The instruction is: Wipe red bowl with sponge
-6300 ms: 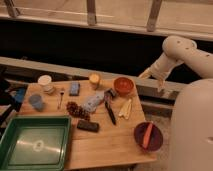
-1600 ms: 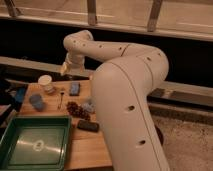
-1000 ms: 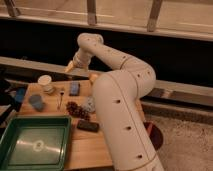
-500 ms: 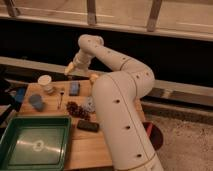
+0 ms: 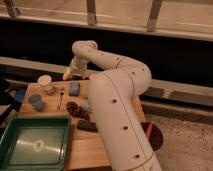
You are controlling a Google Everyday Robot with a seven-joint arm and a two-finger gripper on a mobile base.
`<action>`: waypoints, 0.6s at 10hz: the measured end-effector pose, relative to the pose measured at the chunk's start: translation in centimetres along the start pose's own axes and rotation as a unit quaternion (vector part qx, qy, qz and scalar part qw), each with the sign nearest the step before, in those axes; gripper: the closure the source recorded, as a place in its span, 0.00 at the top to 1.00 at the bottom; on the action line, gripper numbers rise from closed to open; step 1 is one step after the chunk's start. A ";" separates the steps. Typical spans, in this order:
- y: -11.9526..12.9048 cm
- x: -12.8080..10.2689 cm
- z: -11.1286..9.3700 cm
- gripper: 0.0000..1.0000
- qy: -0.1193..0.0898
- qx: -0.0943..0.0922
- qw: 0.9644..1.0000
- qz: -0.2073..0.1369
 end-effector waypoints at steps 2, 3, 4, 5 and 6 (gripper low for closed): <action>0.4 0.1 1.1 0.76 -0.003 0.014 1.000 -0.008; 0.6 0.1 2.0 0.76 -0.002 0.022 1.000 -0.012; 0.4 0.1 2.5 0.76 -0.002 0.028 1.000 -0.012; 0.1 0.0 3.0 0.76 -0.001 0.033 0.999 -0.011; -0.6 -0.2 3.4 0.76 0.001 0.039 0.999 -0.009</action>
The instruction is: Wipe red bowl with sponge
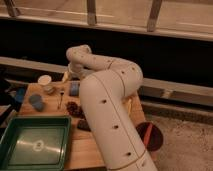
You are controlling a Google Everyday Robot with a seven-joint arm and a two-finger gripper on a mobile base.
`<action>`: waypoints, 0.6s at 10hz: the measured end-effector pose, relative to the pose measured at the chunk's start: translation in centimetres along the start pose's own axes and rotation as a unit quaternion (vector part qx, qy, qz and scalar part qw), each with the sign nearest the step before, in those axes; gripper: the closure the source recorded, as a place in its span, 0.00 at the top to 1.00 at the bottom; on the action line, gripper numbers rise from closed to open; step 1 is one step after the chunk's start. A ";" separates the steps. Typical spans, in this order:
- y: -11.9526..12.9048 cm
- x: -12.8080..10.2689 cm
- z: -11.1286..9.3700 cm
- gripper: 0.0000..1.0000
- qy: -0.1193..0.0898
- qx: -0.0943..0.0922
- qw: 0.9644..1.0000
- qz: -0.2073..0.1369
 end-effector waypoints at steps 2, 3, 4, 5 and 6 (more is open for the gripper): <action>-0.7 -0.1 1.4 0.76 0.008 0.008 1.000 0.003; -1.4 0.1 2.2 0.76 0.010 0.012 1.000 0.008; -2.0 0.2 2.7 0.76 0.008 0.013 1.000 0.014; -2.5 0.3 3.2 0.76 0.004 0.013 1.000 0.020; -2.9 0.4 3.6 0.76 -0.001 0.012 1.000 0.023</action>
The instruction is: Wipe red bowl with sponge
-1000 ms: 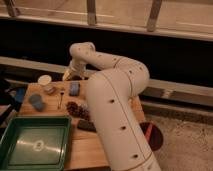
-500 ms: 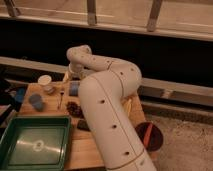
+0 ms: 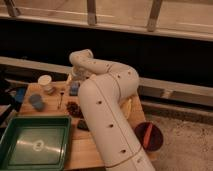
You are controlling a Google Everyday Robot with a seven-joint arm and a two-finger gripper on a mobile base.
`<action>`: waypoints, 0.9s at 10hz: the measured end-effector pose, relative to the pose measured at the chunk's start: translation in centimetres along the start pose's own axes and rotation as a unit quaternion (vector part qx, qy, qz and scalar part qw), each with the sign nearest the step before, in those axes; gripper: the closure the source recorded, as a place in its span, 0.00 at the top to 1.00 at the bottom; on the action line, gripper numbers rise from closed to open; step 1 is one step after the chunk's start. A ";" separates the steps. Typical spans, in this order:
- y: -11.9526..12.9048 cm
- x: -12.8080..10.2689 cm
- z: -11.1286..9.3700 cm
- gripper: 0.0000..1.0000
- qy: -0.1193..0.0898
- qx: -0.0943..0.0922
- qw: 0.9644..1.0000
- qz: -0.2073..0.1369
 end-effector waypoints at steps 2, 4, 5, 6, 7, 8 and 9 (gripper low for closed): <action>-0.4 -0.4 -0.1 0.76 -0.020 0.001 1.000 0.000; 0.0 -0.4 -0.1 0.76 -0.020 -0.001 1.000 -0.003; 0.0 -0.4 -0.1 0.76 -0.020 0.000 1.000 -0.002; -0.2 -0.4 -0.2 0.76 -0.020 0.000 1.000 -0.001; -0.2 -0.3 -0.1 0.76 -0.020 0.000 1.000 -0.002; -0.1 -0.5 -0.1 0.76 -0.025 0.000 1.000 -0.002; 0.0 -1.0 0.1 0.76 -0.045 -0.003 0.999 0.003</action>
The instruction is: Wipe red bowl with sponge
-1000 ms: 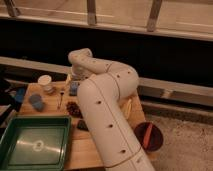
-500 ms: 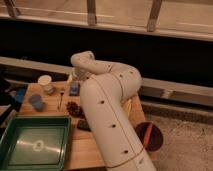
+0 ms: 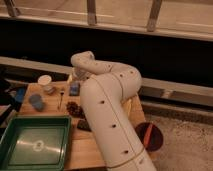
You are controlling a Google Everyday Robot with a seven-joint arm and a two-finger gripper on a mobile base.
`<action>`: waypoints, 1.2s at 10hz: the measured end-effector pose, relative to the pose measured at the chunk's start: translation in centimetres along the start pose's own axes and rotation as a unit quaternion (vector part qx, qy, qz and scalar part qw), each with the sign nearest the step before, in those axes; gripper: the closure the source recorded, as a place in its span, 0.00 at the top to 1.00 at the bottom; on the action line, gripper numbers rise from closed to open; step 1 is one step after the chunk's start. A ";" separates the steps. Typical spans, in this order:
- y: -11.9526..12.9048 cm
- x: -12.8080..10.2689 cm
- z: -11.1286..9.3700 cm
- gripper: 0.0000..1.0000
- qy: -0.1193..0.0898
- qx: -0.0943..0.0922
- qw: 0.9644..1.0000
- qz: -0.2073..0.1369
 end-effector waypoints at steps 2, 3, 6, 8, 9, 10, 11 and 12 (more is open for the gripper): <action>-0.6 -0.9 -0.2 0.76 -0.032 -0.003 0.999 0.003; -0.6 -1.0 -0.1 0.76 -0.034 -0.005 0.999 0.003; -1.5 -0.8 0.9 0.76 -0.031 -0.030 0.999 0.023; -1.3 -0.6 2.1 0.76 -0.024 -0.052 0.998 0.028; -0.8 -0.3 3.3 0.76 -0.018 -0.066 0.997 0.028; -0.5 -0.4 3.7 0.76 -0.017 -0.075 0.997 0.027; -0.5 -0.4 3.7 0.76 -0.017 -0.078 0.996 0.027; -0.6 -0.2 3.6 0.76 -0.015 -0.077 0.997 0.028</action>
